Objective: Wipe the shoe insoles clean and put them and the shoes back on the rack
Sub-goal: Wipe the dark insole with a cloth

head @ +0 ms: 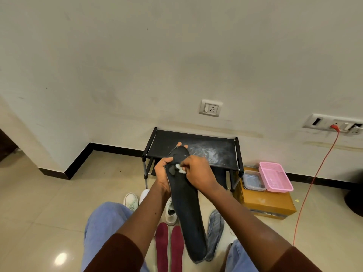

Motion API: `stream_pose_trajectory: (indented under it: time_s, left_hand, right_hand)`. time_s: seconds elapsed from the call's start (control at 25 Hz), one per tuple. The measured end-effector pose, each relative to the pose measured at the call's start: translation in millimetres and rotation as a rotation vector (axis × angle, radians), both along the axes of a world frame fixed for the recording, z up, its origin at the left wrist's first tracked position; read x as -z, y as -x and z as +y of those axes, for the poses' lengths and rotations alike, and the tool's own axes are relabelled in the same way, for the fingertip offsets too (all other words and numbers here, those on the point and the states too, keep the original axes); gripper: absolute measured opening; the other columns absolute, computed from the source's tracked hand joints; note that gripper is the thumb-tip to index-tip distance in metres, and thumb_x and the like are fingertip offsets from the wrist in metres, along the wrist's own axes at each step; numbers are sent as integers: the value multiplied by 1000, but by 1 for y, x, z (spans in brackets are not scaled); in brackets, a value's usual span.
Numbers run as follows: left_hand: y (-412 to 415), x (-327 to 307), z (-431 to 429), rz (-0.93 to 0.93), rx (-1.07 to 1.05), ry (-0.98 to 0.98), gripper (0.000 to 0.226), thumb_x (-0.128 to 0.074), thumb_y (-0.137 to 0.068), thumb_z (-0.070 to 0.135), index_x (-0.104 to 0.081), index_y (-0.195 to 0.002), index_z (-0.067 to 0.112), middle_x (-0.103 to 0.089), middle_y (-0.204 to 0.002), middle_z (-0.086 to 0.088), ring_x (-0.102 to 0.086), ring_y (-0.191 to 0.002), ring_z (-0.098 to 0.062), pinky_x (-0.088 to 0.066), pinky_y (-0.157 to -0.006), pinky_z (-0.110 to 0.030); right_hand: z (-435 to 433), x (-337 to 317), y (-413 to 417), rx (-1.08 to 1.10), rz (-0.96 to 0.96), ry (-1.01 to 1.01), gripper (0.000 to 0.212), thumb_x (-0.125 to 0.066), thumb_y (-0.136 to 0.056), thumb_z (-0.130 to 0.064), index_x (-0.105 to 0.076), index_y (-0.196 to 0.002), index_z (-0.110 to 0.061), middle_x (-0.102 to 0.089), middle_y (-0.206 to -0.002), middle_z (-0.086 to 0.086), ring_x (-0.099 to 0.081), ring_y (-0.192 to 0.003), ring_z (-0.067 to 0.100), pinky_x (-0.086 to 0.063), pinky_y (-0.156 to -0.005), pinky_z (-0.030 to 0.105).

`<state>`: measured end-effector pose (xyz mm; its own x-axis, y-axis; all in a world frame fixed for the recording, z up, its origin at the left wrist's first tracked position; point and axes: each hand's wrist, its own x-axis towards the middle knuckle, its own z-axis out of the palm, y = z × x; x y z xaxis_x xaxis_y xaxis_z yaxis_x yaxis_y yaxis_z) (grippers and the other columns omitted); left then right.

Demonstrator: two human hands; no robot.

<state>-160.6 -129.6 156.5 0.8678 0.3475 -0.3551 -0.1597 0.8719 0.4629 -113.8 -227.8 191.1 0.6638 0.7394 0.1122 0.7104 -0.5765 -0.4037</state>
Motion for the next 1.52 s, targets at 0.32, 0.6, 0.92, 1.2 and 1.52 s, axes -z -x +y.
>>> stream_pose_trajectory:
  time_s: [0.32, 0.6, 0.92, 1.2, 1.52]
  left_hand:
    - [-4, 10, 8, 140, -26, -32, 38, -31, -92, 15, -65, -85, -1, -64, -87, -17, -59, -75, -28, -46, -77, -37]
    - [-1, -2, -1, 64, 50, -50, 57, -31, -98, 26, -73, -67, 3, -69, -66, -12, -67, -55, -21, -56, -54, -22]
    - [-6, 4, 20, 58, -117, -33, 49, -31, -93, 14, -69, -64, 3, -67, -58, -11, -64, -47, -20, -53, -49, -20]
    - [-12, -2, 20, 49, -106, -90, 48, -39, -90, 18, -73, -58, 6, -70, -65, -9, -63, -66, -22, -55, -51, -21]
    - [1, 9, -3, 65, 44, -8, 85, -18, -89, 70, -75, -87, 7, -73, -87, -16, -72, -76, -25, -55, -73, -37]
  right_hand:
    - [-8, 1, 18, -33, 58, -11, 22, -51, -92, -7, -69, -104, -5, -64, -108, 13, -58, -99, 26, -45, -91, 32]
    - [23, -1, -13, 150, -125, -94, 22, -47, -91, -2, -67, -97, -2, -63, -96, 15, -58, -88, 31, -45, -72, 35]
    - [9, -6, 15, 52, 118, -118, 21, -54, -90, -5, -70, -104, -7, -66, -109, 8, -59, -102, 19, -42, -91, 24]
    - [9, -11, 18, 196, 232, -158, 21, -54, -91, -6, -70, -104, -8, -68, -108, 9, -62, -97, 16, -26, -76, 0]
    - [18, 1, 19, 310, 205, -50, 26, -52, -89, 1, -69, -104, -11, -68, -106, 8, -59, -105, 21, -46, -92, 33]
